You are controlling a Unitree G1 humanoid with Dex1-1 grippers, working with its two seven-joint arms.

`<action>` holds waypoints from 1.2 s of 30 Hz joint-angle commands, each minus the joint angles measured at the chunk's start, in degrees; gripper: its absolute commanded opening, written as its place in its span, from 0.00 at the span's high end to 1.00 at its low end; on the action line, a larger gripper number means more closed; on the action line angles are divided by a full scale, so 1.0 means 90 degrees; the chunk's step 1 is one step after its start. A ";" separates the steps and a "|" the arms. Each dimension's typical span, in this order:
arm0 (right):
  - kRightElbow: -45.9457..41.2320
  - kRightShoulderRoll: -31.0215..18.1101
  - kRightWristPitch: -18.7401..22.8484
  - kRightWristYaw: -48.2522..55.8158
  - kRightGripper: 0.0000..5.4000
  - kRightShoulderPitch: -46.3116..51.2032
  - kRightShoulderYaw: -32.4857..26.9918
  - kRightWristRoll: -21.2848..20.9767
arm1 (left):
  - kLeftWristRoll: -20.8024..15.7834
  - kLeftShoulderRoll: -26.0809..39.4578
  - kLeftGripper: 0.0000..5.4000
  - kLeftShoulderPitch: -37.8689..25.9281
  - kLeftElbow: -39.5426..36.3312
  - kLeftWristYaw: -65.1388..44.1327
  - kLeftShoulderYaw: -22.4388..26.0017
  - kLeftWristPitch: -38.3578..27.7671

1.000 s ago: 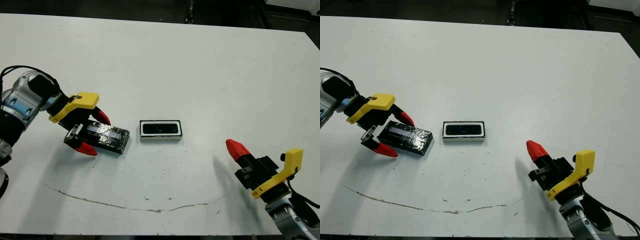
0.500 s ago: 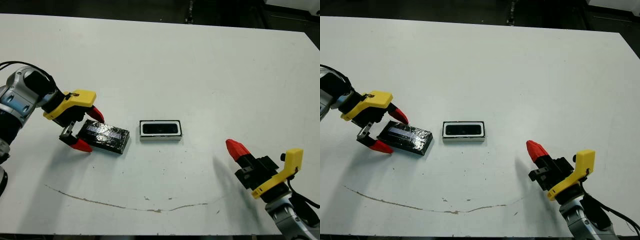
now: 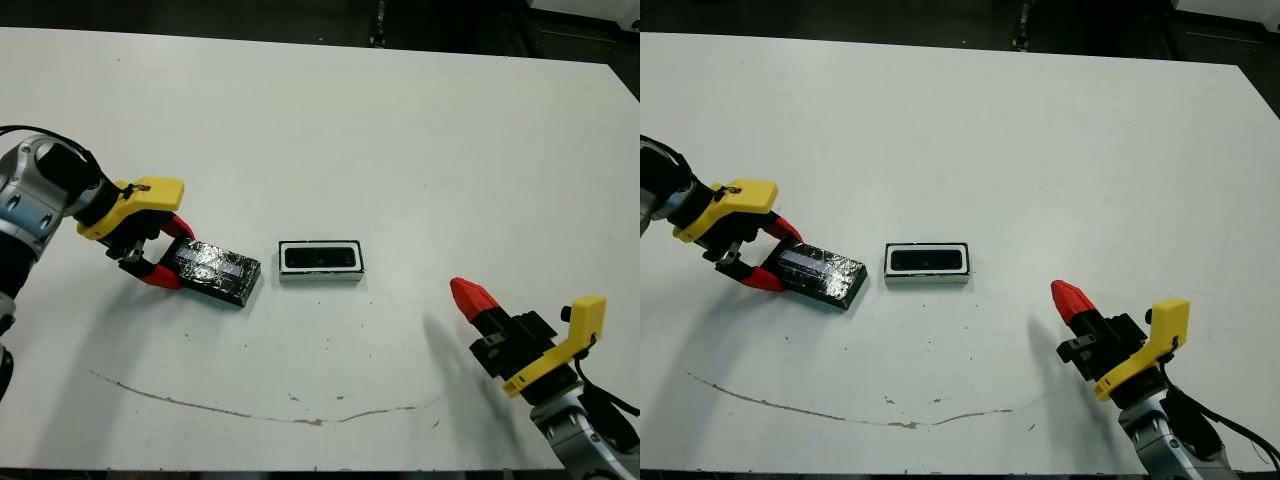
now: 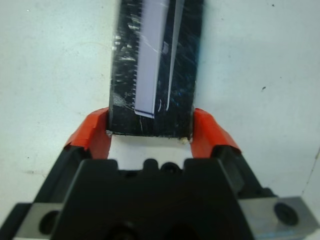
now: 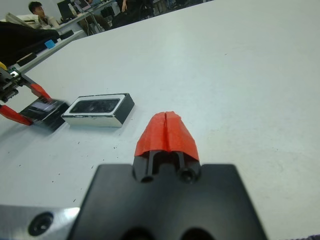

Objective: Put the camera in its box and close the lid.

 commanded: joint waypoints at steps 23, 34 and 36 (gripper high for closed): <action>0.0107 -0.0093 0.0062 0.0049 1.00 -0.0036 0.0017 -0.0060 | -0.1912 -0.0027 0.41 0.1188 -0.0401 -0.0230 0.1934 0.1310; -0.0007 -0.0082 0.0114 -0.0057 1.00 -0.0004 0.0043 -0.0083 | -0.2108 -0.0488 0.41 0.1232 -0.0524 -0.0086 0.2014 0.1485; -0.0019 -0.0073 0.0119 -0.0066 1.00 0.0007 0.0049 -0.0071 | -0.2068 -0.0540 0.41 0.1298 -0.0763 0.0166 0.2016 0.1725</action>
